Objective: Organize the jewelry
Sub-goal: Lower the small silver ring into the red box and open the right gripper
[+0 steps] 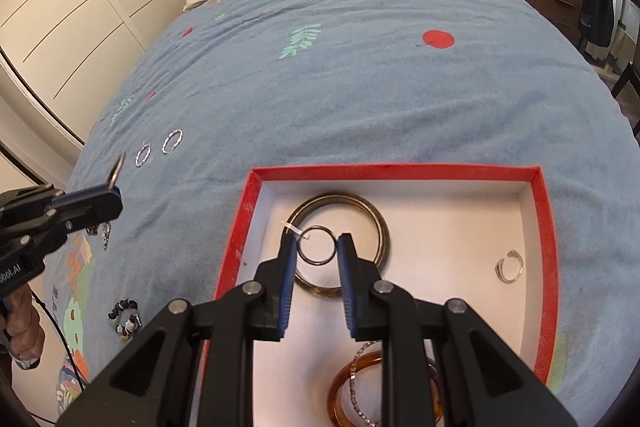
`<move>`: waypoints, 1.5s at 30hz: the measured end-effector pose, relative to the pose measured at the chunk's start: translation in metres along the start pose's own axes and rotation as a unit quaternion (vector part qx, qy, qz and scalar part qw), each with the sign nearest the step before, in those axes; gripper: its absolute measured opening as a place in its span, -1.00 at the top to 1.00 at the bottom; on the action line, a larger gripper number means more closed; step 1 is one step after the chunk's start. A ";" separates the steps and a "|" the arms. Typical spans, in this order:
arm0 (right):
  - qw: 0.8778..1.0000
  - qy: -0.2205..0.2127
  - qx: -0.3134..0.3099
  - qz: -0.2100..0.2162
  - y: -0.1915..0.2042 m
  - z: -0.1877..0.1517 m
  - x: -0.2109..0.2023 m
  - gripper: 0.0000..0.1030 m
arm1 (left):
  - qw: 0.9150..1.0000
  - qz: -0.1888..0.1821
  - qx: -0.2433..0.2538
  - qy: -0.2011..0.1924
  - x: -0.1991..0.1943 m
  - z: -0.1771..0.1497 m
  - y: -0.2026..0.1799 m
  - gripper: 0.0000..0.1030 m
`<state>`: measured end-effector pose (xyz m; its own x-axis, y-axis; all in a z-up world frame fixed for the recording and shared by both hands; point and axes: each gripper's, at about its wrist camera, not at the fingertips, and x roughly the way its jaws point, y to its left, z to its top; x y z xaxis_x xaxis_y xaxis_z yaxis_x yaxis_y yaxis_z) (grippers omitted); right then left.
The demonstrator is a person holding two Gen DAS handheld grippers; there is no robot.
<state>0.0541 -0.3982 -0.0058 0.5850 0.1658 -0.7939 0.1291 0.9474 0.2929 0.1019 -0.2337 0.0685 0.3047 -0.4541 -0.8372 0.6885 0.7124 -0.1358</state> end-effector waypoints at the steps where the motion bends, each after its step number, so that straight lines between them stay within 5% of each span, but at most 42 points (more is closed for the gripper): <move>1: 1.000 -0.002 0.001 0.007 -0.001 0.000 -0.002 0.60 | 1.000 0.000 0.002 0.000 0.000 0.000 -0.003 0.88; 30: 0.999 0.025 -0.019 0.015 -0.009 0.004 0.014 0.59 | 1.000 -0.005 -0.015 0.010 0.014 -0.002 -0.028 0.88; 45: 1.000 -0.024 0.002 -0.004 -0.045 -0.002 -0.052 0.59 | 0.999 -0.041 -0.007 0.033 0.034 -0.006 -0.075 0.87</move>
<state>0.0157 -0.4490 0.0213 0.6221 0.1453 -0.7693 0.1370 0.9473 0.2897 0.0569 -0.2992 0.0468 0.2032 -0.4756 -0.8559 0.7001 0.6817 -0.2126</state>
